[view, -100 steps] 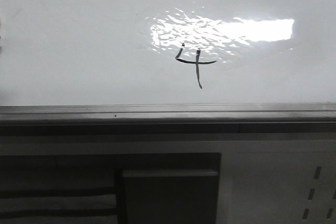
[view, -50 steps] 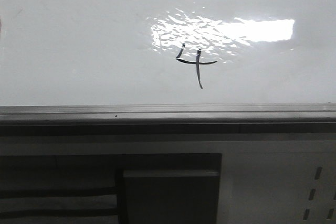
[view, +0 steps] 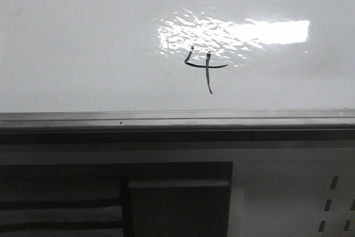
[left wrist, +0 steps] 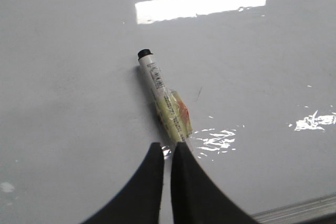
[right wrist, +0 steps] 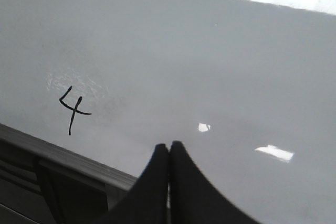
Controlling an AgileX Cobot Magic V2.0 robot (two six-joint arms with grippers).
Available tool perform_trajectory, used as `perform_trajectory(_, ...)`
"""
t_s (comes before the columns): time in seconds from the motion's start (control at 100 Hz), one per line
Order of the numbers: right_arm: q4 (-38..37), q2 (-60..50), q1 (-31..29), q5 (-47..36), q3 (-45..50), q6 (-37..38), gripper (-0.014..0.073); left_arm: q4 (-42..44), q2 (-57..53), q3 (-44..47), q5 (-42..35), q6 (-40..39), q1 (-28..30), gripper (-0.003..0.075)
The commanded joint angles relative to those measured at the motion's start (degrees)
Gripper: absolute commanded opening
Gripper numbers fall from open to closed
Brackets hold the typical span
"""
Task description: Write number 4 on whiteboard
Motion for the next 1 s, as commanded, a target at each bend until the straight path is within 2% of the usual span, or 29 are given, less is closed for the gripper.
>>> perform_trajectory(0.0,-1.0,0.3,-0.3,-4.6,-0.9,0.2,-0.0064,-1.3,0.3,-0.4,-6.0,-0.8,0.1,-0.0020)
perform_trajectory(0.4,-1.0,0.3,-0.3,-4.5,-0.6,0.2,-0.0064,-1.3,0.0,1.2,-6.1,-0.8,0.1,-0.0020)
perform_trajectory(0.52,-1.0,0.3,-0.3,-4.5,-0.6,0.2,-0.0064,-1.3,-6.2,4.1,-6.2,-0.8,0.8,-0.0020)
perform_trajectory(0.71,-1.0,0.3,-0.3,-4.5,-0.6,0.2,-0.0064,-1.2,-18.1,11.2,-6.5,-0.8,5.7,-0.0020)
perform_trajectory(0.84,-1.0,0.3,-0.3,-4.5,-0.6,0.2,-0.0064,-3.7,-22.3,15.8,-8.8,-0.8,7.5,-0.0020)
perform_trajectory(0.99,-1.0,0.3,-0.3,-4.5,-0.6,0.2,-0.0064,2.0,-25.3,20.1,-12.3,-7.3,7.5,-0.0020)
